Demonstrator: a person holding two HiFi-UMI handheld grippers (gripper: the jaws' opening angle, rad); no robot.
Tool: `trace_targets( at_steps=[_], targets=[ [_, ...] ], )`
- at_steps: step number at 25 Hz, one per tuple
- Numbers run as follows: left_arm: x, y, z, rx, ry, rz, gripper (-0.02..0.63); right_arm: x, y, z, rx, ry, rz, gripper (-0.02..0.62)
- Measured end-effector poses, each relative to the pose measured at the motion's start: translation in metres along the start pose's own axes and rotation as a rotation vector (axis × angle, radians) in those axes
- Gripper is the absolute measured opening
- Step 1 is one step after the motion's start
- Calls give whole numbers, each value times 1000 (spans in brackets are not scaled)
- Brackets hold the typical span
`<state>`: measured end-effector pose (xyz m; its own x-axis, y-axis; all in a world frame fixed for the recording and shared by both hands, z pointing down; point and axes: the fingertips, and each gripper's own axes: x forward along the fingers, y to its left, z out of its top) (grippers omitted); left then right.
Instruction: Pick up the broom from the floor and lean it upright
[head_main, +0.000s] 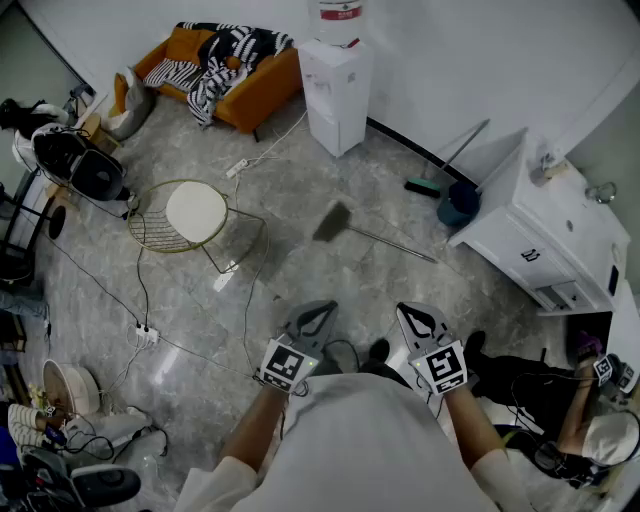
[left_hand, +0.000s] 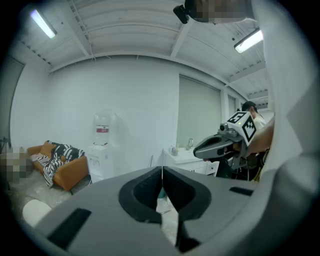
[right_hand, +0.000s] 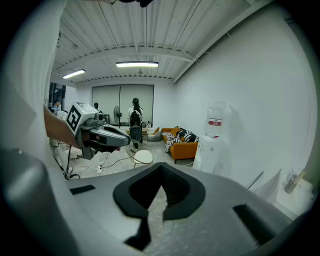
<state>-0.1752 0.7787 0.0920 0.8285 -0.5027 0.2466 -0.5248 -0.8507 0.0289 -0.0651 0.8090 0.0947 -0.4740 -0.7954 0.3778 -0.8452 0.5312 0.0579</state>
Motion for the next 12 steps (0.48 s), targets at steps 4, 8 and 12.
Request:
trace_targets(
  at_steps=[4,8,12],
  targets=[
    [8,-7,-7,10,-8,6,11,-4,-6,-8,-13,-11,4,-2],
    [11,-12,-5,5,-1,3,11,-5,-8,-10,-16,-12,10,-2],
    [13,-13,-12,9,4,7,11,-4,-10,-10,-10,-7,18,-2]
  ],
)
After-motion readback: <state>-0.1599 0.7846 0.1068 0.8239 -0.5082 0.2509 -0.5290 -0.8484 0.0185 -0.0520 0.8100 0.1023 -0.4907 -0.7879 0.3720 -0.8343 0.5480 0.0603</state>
